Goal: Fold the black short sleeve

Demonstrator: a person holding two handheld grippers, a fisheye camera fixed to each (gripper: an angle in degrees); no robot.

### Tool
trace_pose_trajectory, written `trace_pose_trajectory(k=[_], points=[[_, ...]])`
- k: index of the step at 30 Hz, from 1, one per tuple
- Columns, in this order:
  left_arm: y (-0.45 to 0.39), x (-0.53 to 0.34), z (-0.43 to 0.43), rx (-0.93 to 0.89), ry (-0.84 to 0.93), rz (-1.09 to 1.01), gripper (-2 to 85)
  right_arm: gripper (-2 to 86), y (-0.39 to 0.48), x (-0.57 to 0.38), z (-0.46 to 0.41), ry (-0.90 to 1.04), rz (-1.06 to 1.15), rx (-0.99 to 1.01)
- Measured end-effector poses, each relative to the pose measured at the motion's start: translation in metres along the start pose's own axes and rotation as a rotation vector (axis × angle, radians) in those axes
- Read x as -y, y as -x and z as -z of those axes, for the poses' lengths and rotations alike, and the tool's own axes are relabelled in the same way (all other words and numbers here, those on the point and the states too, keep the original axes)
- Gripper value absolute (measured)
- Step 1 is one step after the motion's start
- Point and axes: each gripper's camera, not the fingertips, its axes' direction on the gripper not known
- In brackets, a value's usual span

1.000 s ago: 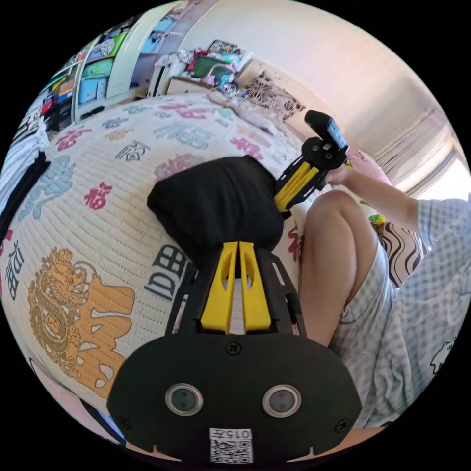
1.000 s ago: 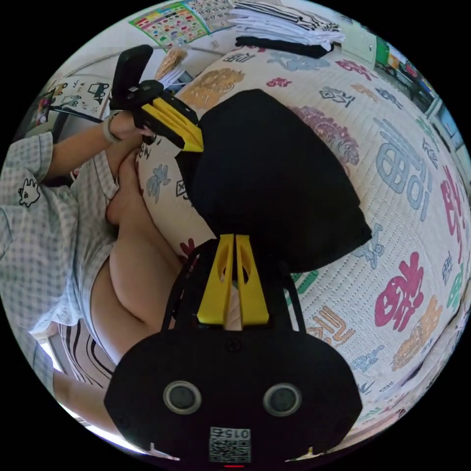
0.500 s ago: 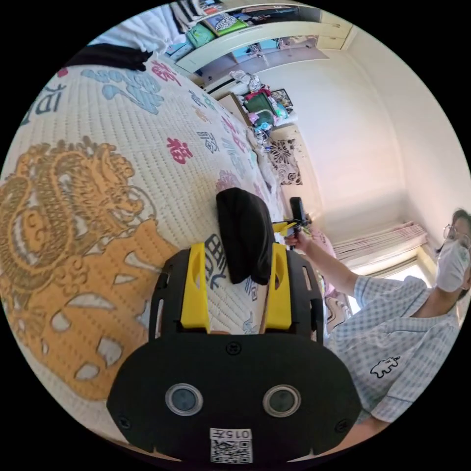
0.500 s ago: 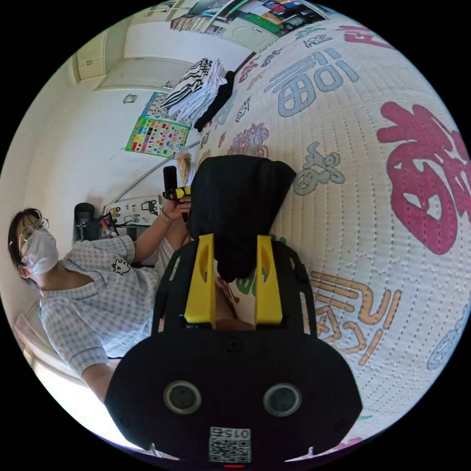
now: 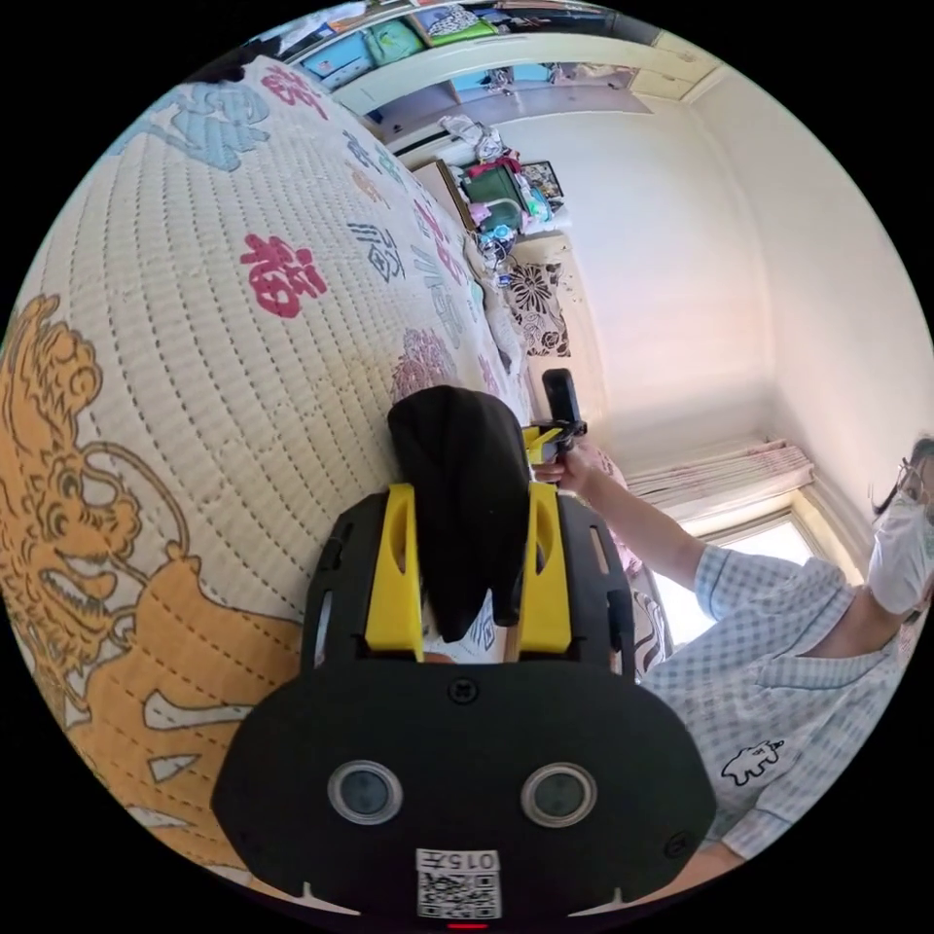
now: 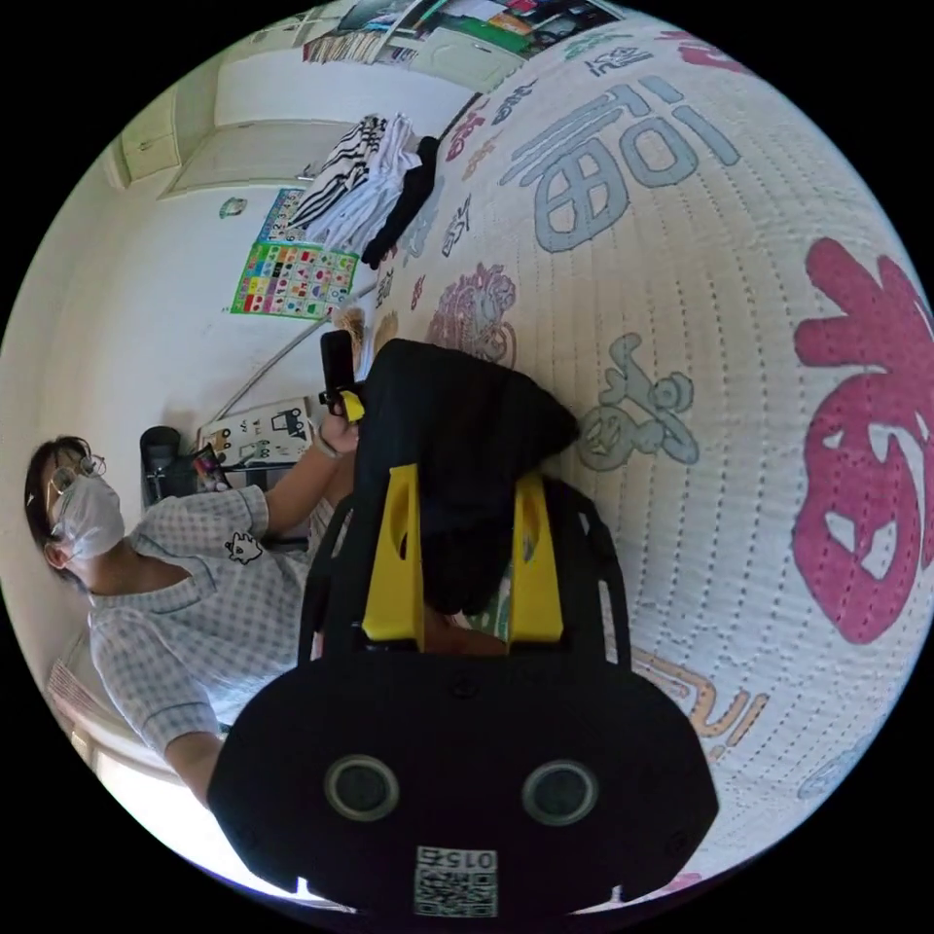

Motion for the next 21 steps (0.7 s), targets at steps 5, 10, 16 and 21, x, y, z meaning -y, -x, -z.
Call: trace_pose_trajectory(k=[5, 10, 16, 21], points=[[0.002, 0.009, 0.021, -0.084, 0.016, 0.043, 8.0, 6.3, 0.03, 0.042, -0.03, 0.136, 0.019, -0.07], [-0.004, 0.0, 0.12, -0.082, -0.268, 0.068, 7.4, 5.7, 0.09, 0.108, -0.046, 0.016, 0.147, 0.036], [-0.016, 0.003, 0.246, 0.091, -0.438, 0.087, 7.5, 5.7, 0.176, 0.226, -0.135, 0.089, 0.296, -0.143], [-0.001, 0.004, 0.284, 0.27, -0.418, 0.182, 7.3, 5.7, 0.193, 0.269, -0.203, 0.1, 0.233, -0.268]])
